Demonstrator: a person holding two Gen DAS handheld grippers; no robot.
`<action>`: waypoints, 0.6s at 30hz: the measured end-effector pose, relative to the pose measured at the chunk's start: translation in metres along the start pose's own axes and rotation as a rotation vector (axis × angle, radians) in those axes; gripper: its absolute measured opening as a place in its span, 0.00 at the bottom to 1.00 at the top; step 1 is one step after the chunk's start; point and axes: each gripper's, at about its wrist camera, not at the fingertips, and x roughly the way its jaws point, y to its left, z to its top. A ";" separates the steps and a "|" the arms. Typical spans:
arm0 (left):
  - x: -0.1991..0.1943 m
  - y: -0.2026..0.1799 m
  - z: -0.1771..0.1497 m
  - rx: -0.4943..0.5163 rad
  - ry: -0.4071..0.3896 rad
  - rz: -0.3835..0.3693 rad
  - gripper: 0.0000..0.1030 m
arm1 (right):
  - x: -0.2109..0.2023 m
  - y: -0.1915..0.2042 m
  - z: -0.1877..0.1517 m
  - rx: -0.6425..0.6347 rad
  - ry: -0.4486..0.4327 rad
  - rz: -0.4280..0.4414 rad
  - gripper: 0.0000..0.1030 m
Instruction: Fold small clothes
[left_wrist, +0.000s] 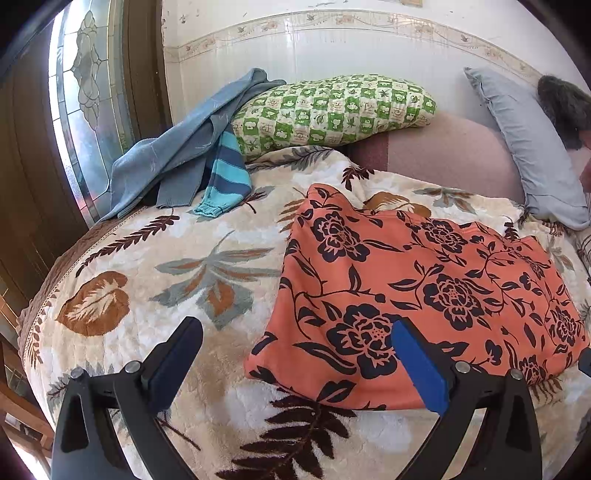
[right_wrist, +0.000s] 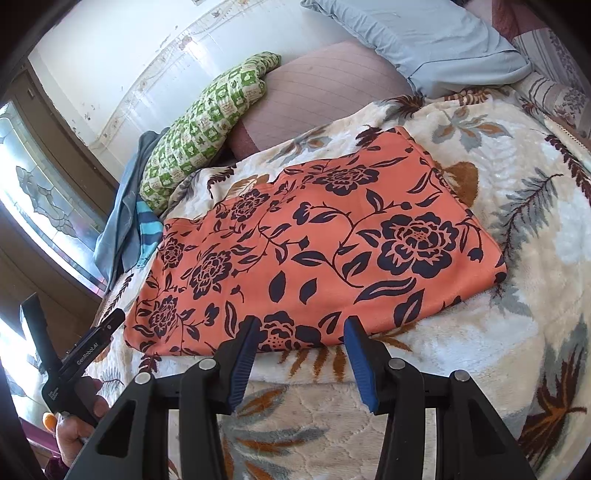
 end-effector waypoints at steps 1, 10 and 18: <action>0.000 0.000 0.000 -0.001 0.000 0.000 0.99 | 0.001 0.000 0.000 0.001 0.001 0.000 0.50; 0.001 -0.002 0.001 -0.001 -0.005 0.000 0.99 | 0.004 0.002 0.001 -0.005 0.000 -0.002 0.50; 0.001 -0.003 0.001 0.000 -0.009 0.000 0.99 | 0.007 0.003 0.003 -0.001 -0.006 -0.002 0.50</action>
